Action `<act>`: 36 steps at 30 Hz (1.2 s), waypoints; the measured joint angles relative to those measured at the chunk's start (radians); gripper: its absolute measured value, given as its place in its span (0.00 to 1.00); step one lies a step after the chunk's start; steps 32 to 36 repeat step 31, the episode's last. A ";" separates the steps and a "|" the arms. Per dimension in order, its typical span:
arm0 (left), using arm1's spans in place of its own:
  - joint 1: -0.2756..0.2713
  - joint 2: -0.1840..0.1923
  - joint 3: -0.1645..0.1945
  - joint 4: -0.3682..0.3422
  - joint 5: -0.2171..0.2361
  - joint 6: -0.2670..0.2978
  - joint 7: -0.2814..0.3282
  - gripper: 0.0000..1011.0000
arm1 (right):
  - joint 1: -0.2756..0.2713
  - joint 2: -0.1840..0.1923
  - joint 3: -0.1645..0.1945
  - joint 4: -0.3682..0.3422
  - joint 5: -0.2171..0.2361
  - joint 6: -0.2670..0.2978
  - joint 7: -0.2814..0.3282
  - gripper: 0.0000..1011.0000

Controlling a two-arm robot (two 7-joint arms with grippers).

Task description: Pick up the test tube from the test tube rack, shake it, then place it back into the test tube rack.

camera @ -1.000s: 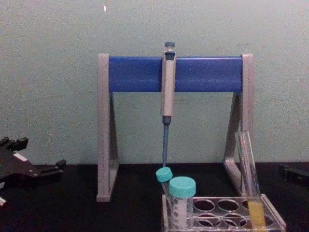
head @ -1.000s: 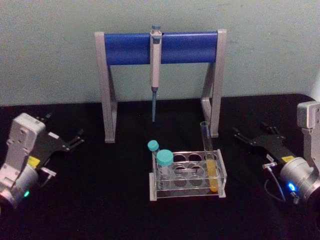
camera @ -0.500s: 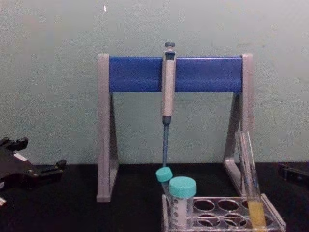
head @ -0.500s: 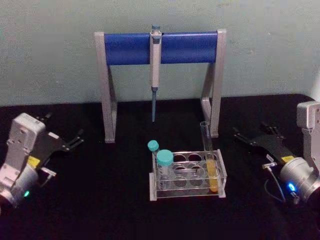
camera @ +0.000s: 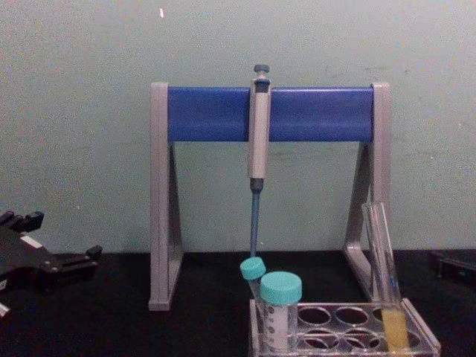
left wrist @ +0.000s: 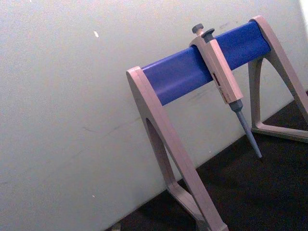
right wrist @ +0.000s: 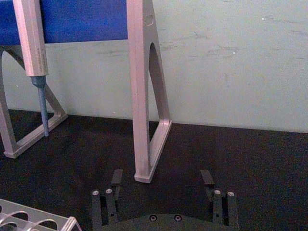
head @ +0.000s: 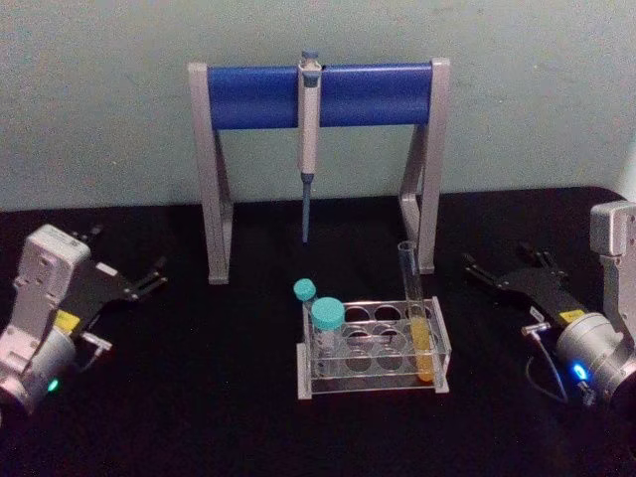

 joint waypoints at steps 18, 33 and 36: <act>0.000 0.000 0.000 0.000 0.000 0.000 0.000 0.99 | 0.000 0.000 0.000 0.000 0.001 0.000 0.000 0.99; 0.000 0.000 0.000 0.000 0.000 0.000 0.000 0.99 | 0.000 0.000 0.000 0.000 0.001 0.000 0.000 0.99; 0.000 0.000 0.000 0.000 0.000 0.000 0.000 0.99 | 0.000 0.000 0.000 0.000 0.001 0.000 0.000 0.99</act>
